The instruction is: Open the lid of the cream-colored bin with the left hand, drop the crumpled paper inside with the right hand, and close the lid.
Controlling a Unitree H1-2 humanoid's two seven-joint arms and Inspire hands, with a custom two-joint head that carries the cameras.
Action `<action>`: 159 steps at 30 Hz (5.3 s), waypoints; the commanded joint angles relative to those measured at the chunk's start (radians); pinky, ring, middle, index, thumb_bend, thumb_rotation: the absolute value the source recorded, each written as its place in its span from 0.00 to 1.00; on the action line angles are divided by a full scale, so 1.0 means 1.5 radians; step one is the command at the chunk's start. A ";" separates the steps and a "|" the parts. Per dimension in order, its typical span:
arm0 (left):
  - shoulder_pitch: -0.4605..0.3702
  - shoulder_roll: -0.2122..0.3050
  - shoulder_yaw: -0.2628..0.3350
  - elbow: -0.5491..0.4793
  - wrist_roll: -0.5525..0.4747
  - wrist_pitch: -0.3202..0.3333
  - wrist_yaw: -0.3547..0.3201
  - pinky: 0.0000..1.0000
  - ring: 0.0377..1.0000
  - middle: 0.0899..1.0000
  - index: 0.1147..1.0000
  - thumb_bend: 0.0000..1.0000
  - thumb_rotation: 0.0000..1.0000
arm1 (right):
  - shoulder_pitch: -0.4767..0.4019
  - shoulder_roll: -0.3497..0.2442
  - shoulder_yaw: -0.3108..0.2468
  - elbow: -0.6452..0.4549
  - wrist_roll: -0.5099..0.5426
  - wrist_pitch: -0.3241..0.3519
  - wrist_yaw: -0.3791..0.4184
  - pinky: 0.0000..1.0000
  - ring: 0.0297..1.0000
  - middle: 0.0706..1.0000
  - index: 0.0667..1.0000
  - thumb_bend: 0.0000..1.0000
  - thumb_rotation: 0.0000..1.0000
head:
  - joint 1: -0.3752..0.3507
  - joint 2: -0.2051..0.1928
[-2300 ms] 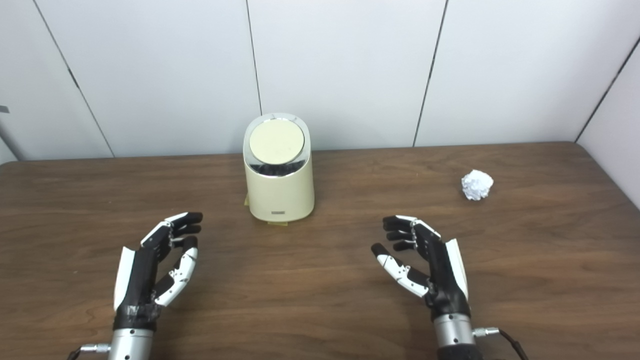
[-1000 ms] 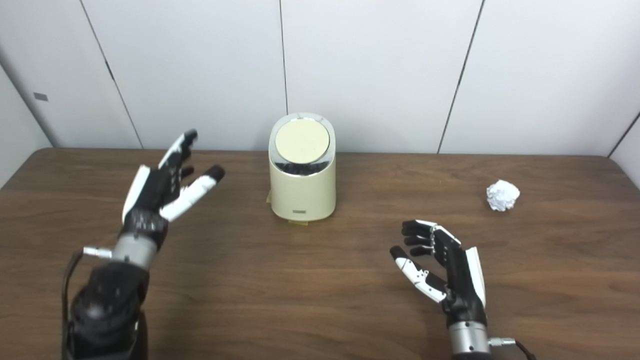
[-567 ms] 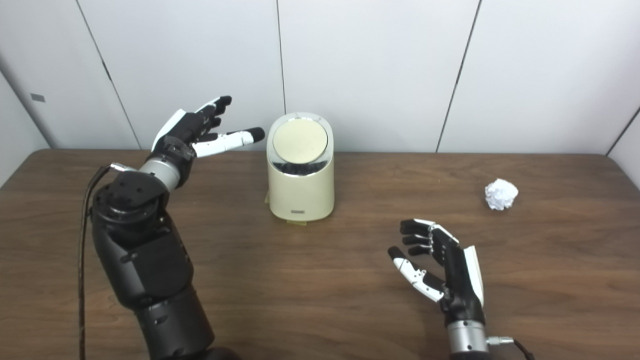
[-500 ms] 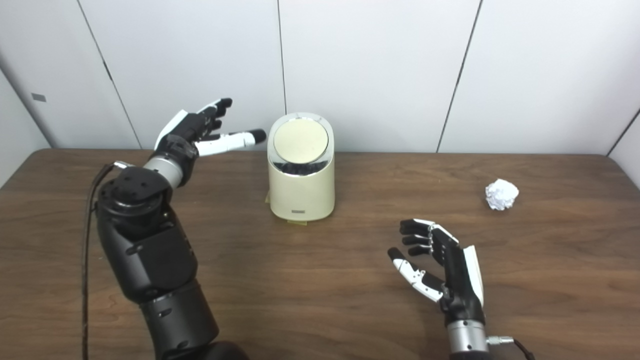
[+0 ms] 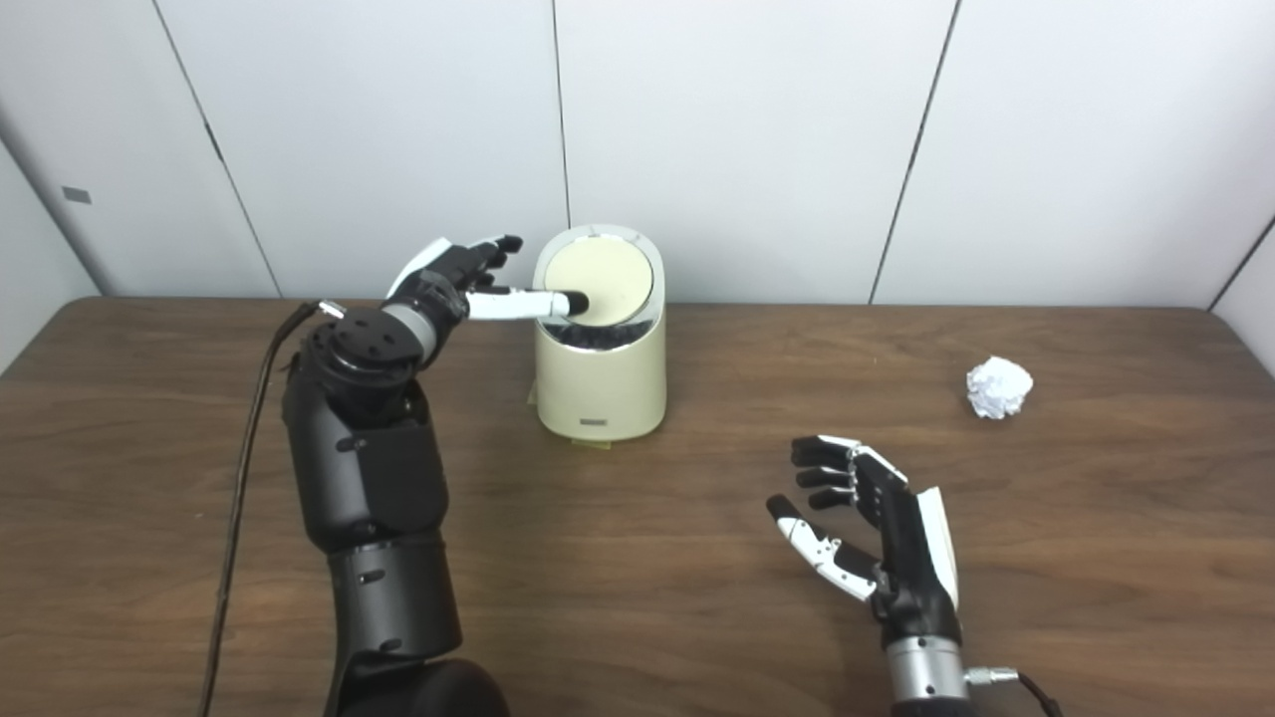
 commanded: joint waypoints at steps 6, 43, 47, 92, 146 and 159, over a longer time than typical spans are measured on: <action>-0.054 -0.023 0.052 0.024 -0.064 0.003 0.037 1.00 1.00 1.00 1.00 0.91 0.29 | 0.003 0.022 0.013 0.007 -0.012 -0.011 -0.011 0.55 0.62 0.64 0.63 0.28 0.22 | -0.005 -0.002; -0.018 0.025 -0.162 0.111 -0.056 0.003 0.292 1.00 1.00 1.00 1.00 0.90 0.00 | 0.001 0.042 0.047 0.021 -0.064 -0.033 -0.026 0.50 0.58 0.61 0.61 0.27 0.14 | -0.027 0.002; 0.014 0.085 -0.303 0.112 -0.019 0.001 0.342 1.00 1.00 1.00 1.00 0.93 0.00 | -0.001 0.045 0.049 0.021 -0.065 -0.029 -0.030 0.50 0.58 0.61 0.60 0.27 0.15 | -0.027 0.004; 0.020 0.159 -0.305 0.004 -0.406 -0.043 0.427 0.99 1.00 1.00 1.00 0.73 1.00 | -0.052 0.046 0.063 0.089 -0.064 -0.028 -0.049 0.49 0.56 0.62 0.61 0.29 0.13 | -0.031 -0.034; 0.516 0.252 -0.276 -0.120 -0.961 -0.422 0.463 0.93 0.96 0.95 0.91 0.18 0.52 | -0.247 -0.232 0.024 -0.011 -0.392 0.180 0.075 0.64 0.78 0.83 0.80 0.93 0.27 | -0.119 -0.038; 0.543 0.240 -0.283 -0.140 -0.974 -0.394 0.474 0.95 0.96 0.96 0.92 0.17 0.57 | -0.334 -0.338 0.033 -0.021 -0.478 0.315 0.279 0.57 0.78 0.84 0.82 0.99 0.23 | -0.104 -0.044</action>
